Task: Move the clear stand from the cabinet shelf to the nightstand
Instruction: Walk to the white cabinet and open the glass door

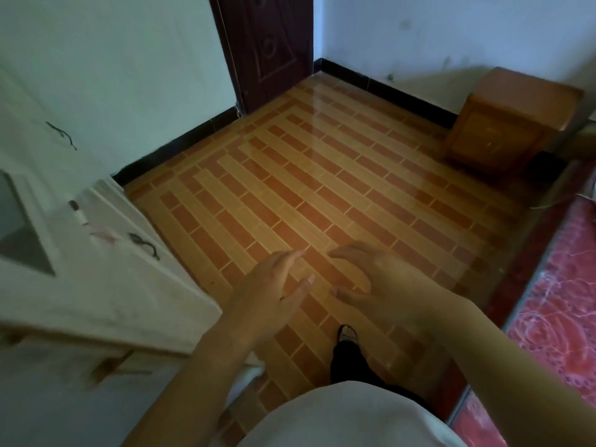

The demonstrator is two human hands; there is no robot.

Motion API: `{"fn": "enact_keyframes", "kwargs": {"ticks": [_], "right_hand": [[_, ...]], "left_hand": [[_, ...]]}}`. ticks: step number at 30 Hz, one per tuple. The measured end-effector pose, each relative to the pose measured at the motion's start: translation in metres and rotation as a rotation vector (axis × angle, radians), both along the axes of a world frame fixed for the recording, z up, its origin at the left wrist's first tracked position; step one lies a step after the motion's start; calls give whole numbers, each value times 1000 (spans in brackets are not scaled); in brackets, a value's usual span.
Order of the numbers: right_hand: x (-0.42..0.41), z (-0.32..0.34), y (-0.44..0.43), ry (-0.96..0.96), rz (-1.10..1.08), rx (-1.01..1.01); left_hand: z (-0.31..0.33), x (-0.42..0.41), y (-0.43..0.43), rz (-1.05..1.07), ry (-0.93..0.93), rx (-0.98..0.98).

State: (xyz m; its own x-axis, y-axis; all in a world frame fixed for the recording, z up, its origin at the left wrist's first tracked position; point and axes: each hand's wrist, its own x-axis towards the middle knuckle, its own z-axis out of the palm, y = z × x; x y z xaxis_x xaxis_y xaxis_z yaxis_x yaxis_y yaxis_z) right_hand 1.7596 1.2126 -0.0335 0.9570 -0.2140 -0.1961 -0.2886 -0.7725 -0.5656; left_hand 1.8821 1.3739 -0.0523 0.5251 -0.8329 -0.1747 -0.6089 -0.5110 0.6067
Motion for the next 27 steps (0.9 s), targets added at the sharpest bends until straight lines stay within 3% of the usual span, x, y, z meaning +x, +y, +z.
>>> {"fn": "enact_keyframes", "kwargs": {"ticks": [10, 27], "right_hand": [[84, 25, -169, 5, 30, -116], [336, 6, -246, 27, 351, -64]], "left_hand": [[15, 87, -158, 74, -31, -36], [-8, 281, -211, 330, -27, -57]]}}
